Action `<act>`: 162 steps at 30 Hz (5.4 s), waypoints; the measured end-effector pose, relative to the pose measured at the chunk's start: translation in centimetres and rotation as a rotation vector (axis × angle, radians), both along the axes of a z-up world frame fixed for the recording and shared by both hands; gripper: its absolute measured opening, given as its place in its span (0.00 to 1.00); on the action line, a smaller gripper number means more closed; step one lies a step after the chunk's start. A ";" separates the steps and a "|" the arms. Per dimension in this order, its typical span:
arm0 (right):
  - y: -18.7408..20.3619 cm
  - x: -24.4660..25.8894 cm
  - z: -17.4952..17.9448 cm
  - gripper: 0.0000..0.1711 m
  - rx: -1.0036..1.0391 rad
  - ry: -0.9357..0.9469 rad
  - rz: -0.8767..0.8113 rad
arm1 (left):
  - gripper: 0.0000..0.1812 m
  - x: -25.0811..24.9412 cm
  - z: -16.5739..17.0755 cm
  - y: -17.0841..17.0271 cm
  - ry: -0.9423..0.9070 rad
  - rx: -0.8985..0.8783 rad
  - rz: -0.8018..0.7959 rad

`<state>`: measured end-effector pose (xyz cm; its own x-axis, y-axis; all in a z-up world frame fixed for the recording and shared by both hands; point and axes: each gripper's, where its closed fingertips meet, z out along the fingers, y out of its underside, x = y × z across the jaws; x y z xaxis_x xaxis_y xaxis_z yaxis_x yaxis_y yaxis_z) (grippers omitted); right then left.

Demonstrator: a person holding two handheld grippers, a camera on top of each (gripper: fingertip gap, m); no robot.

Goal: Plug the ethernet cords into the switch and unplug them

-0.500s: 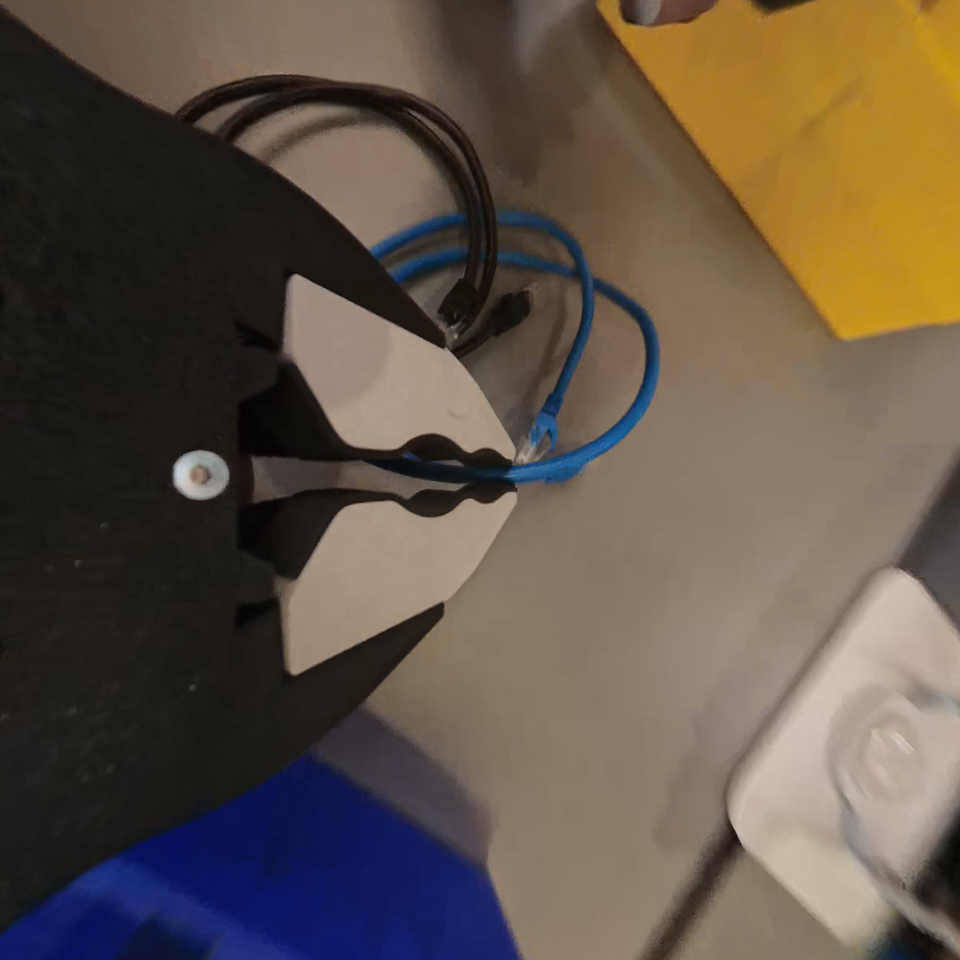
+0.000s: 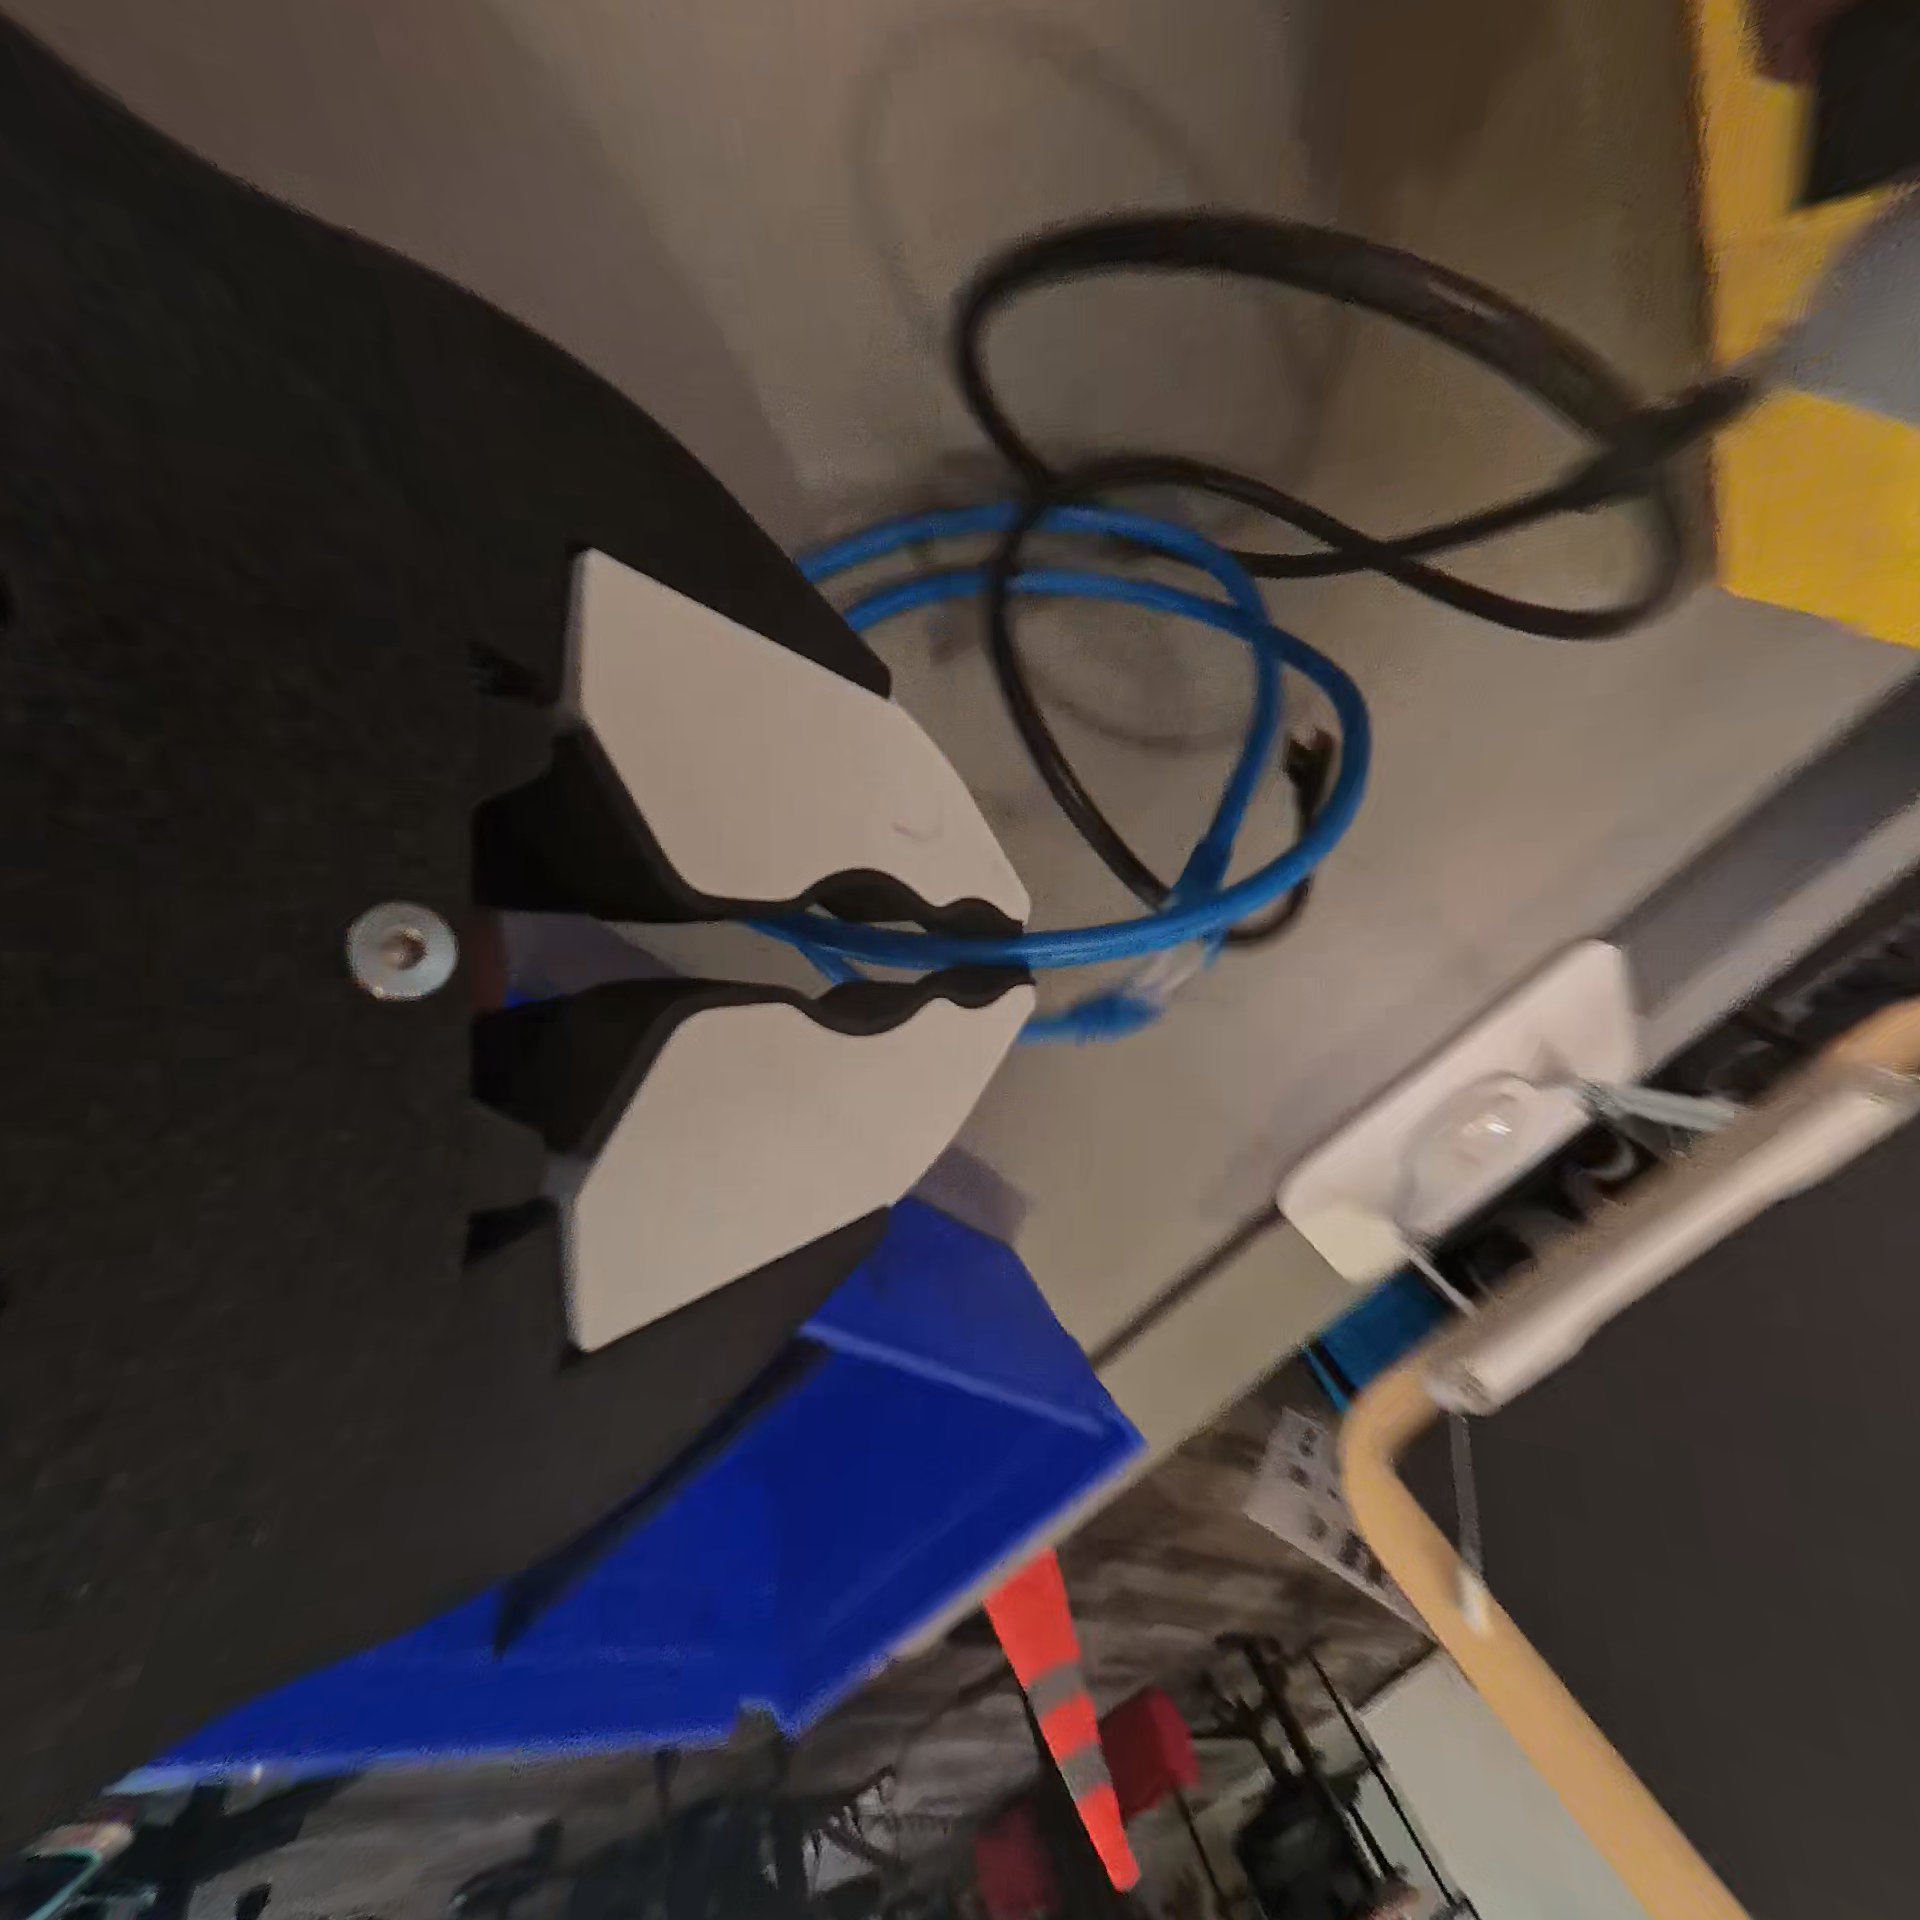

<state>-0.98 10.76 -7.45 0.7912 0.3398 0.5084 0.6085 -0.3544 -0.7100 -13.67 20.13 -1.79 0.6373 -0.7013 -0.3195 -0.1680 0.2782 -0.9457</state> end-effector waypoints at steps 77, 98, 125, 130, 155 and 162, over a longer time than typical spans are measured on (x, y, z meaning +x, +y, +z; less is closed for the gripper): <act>-7.7 -9.4 -9.8 0.07 -0.335 0.436 0.288 | 0.14 2.7 -3.0 -1.0 0.164 -0.045 -0.076; -6.3 -4.2 1.3 0.07 -0.557 0.487 0.114 | 0.14 7.3 -5.0 -9.0 0.555 0.705 -0.114; -7.3 -4.8 -3.3 0.07 -0.705 0.249 0.175 | 0.14 8.5 -8.1 -10.7 0.758 0.860 -0.168; -7.0 -5.0 -2.8 0.07 -0.648 0.234 0.219 | 0.14 8.3 -7.5 -10.5 0.746 0.863 -0.140; -6.3 -5.2 0.1 0.09 -0.152 0.357 0.351 | 0.14 8.1 -6.1 -10.0 0.619 0.706 -0.140; -7.0 -4.9 -0.4 0.08 -0.162 0.377 0.351 | 0.14 8.0 -5.9 -9.9 0.610 0.694 -0.137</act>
